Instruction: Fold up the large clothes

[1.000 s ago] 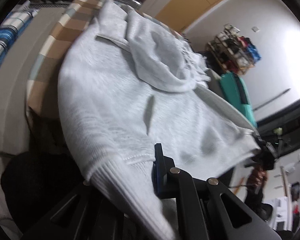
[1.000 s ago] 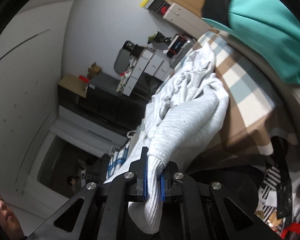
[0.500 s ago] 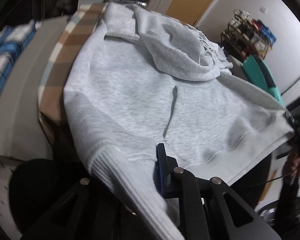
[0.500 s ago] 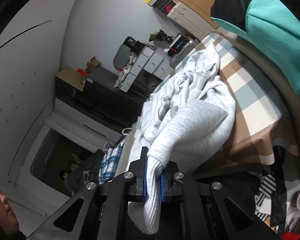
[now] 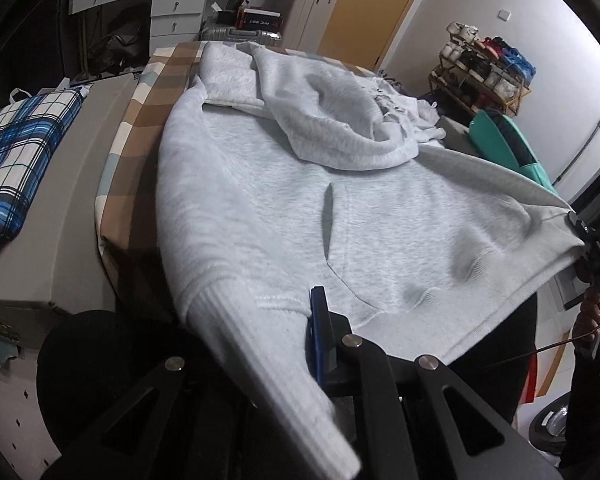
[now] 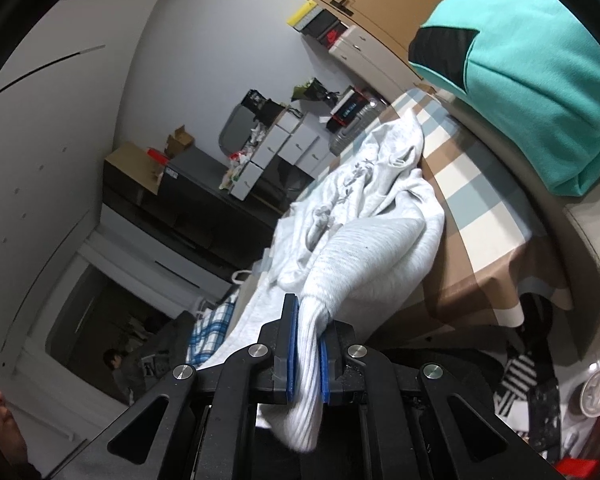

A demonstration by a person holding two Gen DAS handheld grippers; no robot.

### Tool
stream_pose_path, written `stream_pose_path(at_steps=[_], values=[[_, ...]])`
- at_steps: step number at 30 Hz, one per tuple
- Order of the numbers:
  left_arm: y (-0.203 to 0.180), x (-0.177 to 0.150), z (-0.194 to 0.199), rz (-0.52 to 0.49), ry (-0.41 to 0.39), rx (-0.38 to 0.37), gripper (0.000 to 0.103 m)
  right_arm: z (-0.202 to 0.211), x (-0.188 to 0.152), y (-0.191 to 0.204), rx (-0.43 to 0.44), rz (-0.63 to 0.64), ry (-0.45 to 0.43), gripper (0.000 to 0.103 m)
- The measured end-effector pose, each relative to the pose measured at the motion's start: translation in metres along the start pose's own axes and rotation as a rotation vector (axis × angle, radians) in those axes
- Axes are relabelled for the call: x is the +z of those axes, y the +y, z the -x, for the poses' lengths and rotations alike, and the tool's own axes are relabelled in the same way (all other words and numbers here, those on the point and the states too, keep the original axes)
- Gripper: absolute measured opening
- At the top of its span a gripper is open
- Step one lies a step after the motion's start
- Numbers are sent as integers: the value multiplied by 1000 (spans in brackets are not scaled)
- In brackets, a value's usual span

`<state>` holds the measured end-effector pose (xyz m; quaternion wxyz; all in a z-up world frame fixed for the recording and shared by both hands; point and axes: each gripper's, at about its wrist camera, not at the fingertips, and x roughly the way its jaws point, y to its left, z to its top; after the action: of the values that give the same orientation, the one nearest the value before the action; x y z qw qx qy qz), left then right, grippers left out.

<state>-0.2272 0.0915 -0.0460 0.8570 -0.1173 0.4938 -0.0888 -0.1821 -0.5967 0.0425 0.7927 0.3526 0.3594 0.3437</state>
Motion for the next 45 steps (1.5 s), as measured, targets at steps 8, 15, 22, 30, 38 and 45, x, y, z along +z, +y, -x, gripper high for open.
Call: stream_pose_path(at_steps=[8, 15, 22, 30, 38, 45], values=[[1, 24, -4, 7, 5, -47, 4, -11, 5, -8, -74, 2, 54, 7], [-5, 24, -15, -21, 38, -47, 4, -40, 22, -8, -343, 112, 244, 52], [7, 23, -19, 60, 65, -103, 6, -80, 20, -41, -279, -54, 431, 52], [28, 21, -40, 195, 116, -205, 23, -62, 3, -37, -156, -98, 365, 9], [34, 16, -13, 210, 26, -226, 3, -41, -9, -20, -29, -78, 188, 8], [28, 11, 22, 165, -19, -227, 3, -33, -18, 4, 74, -41, 142, 8]])
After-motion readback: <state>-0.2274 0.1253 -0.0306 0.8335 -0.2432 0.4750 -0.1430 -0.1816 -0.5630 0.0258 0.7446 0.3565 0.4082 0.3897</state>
